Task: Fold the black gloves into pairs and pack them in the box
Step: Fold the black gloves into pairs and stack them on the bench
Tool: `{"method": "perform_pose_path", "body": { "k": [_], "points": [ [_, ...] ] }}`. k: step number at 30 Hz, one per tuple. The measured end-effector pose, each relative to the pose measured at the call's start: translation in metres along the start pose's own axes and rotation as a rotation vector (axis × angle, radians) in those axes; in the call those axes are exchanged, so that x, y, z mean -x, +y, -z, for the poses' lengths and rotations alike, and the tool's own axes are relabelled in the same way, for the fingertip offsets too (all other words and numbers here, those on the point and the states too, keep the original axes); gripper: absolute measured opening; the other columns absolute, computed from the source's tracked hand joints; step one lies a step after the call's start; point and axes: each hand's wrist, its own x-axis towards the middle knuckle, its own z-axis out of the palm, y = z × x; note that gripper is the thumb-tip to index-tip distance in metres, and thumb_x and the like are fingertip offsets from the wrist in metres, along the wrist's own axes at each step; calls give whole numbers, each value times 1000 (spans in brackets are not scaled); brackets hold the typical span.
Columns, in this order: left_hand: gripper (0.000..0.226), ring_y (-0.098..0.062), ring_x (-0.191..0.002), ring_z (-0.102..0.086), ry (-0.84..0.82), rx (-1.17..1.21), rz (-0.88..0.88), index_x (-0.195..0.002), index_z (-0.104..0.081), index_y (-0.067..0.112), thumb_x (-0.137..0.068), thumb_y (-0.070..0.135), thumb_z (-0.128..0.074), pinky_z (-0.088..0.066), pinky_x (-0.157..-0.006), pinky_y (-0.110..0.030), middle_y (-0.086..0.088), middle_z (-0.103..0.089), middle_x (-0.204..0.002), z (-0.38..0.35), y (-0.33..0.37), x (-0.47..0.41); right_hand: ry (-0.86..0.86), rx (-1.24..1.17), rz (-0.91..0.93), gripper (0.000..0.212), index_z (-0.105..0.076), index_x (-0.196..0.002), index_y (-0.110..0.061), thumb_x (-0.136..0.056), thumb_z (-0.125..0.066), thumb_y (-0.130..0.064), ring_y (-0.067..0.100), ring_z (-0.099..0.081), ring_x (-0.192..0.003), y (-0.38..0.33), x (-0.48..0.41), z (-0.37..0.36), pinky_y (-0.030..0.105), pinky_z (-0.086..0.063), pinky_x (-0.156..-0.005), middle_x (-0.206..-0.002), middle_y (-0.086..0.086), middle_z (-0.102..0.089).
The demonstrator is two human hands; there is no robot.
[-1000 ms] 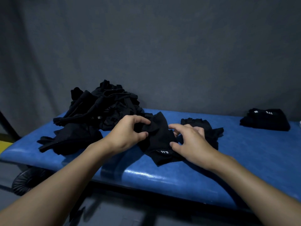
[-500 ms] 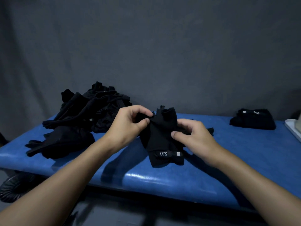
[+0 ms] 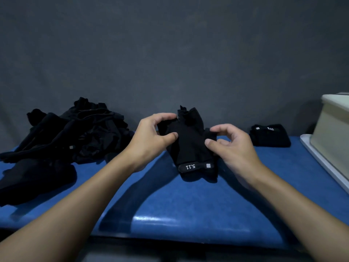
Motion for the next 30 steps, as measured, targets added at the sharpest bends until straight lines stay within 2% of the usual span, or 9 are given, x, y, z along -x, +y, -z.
{"method": "perform_pose_path", "body": {
  "k": [2,5,8,12,14,18,23,27,30],
  "points": [
    [42,-16,-92,-70,-1,-35,-28,-123,-66,16,-86,-4,-69,-56,-74,-21,-6,-68,-117,-7,-2,-8,26,10,-1,19,-57,-88,-11,-85,-69,4,16,-63,-60,1,-5,5,23,-54,-58,-69,7,-68],
    [38,-17,-98,-70,-7,-23,-36,-117,-68,18,-86,-5,-69,-57,-75,-21,-9,-67,-119,-14,-6,-18,54,20,3,21,-57,-79,-9,-82,-71,5,21,-62,-73,7,-12,10,31,-54,-68,-91,18,-70],
    [32,-22,-95,-71,5,30,-12,-103,-70,21,-87,-6,-68,-58,-73,-25,-19,-63,-120,-20,-14,-27,99,109,-13,14,-61,-82,-5,-82,-75,-4,22,-56,-68,12,-18,14,36,-49,-67,-79,17,-64],
    [32,-24,-107,-67,16,40,8,-95,-71,28,-85,-3,-69,-57,-72,-24,-19,-59,-125,-24,-29,-38,140,341,5,11,-65,-81,-13,-82,-76,-13,-2,-49,-51,21,-28,16,14,-41,-54,-62,-6,-58],
    [36,-24,-116,-63,-13,42,34,-92,-72,35,-83,0,-70,-58,-76,-27,-17,-58,-129,-26,-37,-42,152,482,14,13,-64,-80,-17,-81,-77,-17,-2,-49,-52,26,-31,17,10,-35,-52,-64,-10,-56],
    [33,-21,-108,-67,-85,-61,131,-95,-70,39,-87,8,-70,-57,-81,-29,-14,-58,-129,-28,-49,-39,101,660,5,11,-64,-85,-17,-83,-75,-18,7,-54,-68,31,-31,20,17,-38,-59,-76,-8,-60],
    [14,4,-67,-62,-141,-245,157,-104,-63,31,-93,23,-66,-43,-59,-9,-11,-59,-120,-28,-59,-34,87,724,13,12,-63,-79,-26,-83,-74,-24,12,-57,-74,36,-32,24,34,-49,-79,-73,-14,-61],
    [5,-8,-66,-52,-147,-432,107,-95,-62,34,-91,37,-64,-42,-67,-21,3,-55,-78,-25,-64,-34,64,718,13,16,-59,-75,-32,-86,-67,-38,8,-55,-70,41,-34,29,50,-46,-93,-69,-14,-61],
    [5,-12,-77,-58,-146,-448,101,-92,-67,30,-91,35,-65,-49,-80,-31,6,-59,-81,-26,-63,-33,7,668,-10,14,-57,-88,-44,-82,-60,-55,6,-57,-83,43,-36,30,50,-41,-100,-79,-15,-63]
  ]
}}
